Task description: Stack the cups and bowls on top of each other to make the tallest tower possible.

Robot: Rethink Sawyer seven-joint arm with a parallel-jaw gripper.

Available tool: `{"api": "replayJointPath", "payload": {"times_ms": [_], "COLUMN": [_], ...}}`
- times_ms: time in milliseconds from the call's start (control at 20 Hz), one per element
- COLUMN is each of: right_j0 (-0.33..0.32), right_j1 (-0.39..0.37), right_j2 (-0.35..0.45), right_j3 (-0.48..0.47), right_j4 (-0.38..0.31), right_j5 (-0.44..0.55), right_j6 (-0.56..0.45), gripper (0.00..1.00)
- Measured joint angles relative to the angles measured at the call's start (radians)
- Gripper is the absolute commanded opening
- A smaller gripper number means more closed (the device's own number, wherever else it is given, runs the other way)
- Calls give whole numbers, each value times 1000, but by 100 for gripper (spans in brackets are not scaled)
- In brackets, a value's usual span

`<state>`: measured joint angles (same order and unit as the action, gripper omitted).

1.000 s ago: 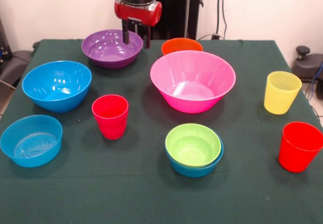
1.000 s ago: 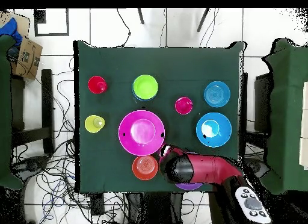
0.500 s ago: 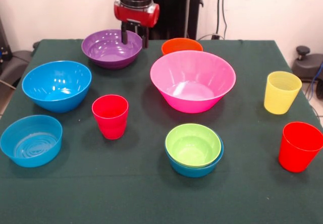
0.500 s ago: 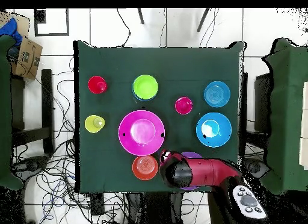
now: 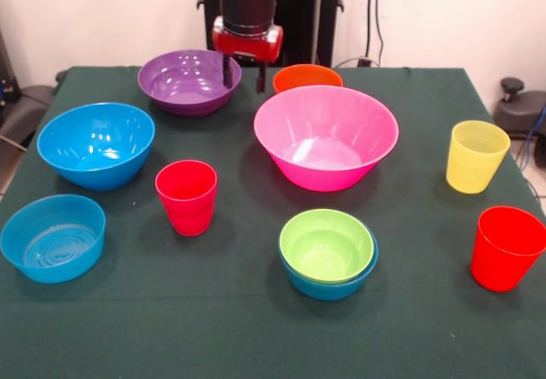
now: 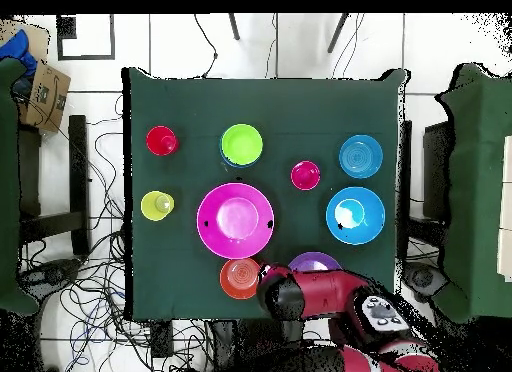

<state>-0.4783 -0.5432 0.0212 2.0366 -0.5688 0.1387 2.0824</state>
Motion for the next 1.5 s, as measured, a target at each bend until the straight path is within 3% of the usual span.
{"api": "replayJointPath", "payload": {"times_ms": [300,700,1100,1500], "right_j0": [17,3,-43,-106], "right_j1": [90,132,104,-14], "right_j2": [-43,-75,-77,-54], "right_j3": [-3,-3,-1,30], "right_j4": [-24,-50,-66,-66], "right_j5": [-78,-99,-99,-67], "right_j6": [0,0,0,0], "gripper": [100,100,100,100]}}
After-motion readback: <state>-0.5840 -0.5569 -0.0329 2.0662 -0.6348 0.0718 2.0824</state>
